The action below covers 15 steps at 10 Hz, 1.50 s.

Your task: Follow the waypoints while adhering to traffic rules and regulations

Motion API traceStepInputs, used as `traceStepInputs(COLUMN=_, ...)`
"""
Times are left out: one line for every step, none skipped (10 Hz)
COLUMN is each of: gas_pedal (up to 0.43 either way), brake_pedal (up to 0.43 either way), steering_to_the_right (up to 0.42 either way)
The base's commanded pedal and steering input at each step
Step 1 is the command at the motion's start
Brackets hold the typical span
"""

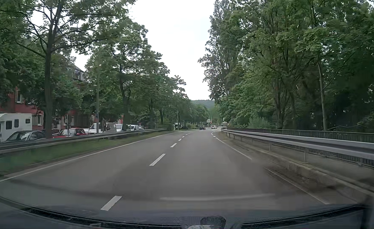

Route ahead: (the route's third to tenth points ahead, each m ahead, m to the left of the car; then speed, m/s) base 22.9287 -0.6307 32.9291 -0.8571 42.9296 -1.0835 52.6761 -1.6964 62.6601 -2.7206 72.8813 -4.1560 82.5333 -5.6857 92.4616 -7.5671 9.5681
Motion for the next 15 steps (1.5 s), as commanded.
traceStepInputs(gas_pedal=0.059, brake_pedal=0.0, steering_to_the_right=0.005)
traceStepInputs(gas_pedal=0.059, brake_pedal=0.0, steering_to_the_right=0.005)
traceStepInputs(gas_pedal=0.059, brake_pedal=0.0, steering_to_the_right=0.005)
traceStepInputs(gas_pedal=0.059, brake_pedal=0.0, steering_to_the_right=0.005)
traceStepInputs(gas_pedal=0.059, brake_pedal=0.0, steering_to_the_right=0.005)
traceStepInputs(gas_pedal=0.059, brake_pedal=0.0, steering_to_the_right=0.005)
traceStepInputs(gas_pedal=0.059, brake_pedal=0.0, steering_to_the_right=0.005)
traceStepInputs(gas_pedal=0.059, brake_pedal=0.0, steering_to_the_right=0.005)
traceStepInputs(gas_pedal=0.059, brake_pedal=0.0, steering_to_the_right=0.005)
traceStepInputs(gas_pedal=0.059, brake_pedal=0.0, steering_to_the_right=0.005)
traceStepInputs(gas_pedal=0.059, brake_pedal=0.0, steering_to_the_right=0.005)
traceStepInputs(gas_pedal=0.059, brake_pedal=0.0, steering_to_the_right=0.005)
traceStepInputs(gas_pedal=0.059, brake_pedal=0.0, steering_to_the_right=0.005)
traceStepInputs(gas_pedal=0.059, brake_pedal=0.0, steering_to_the_right=0.005)
traceStepInputs(gas_pedal=0.059, brake_pedal=0.0, steering_to_the_right=0.005)
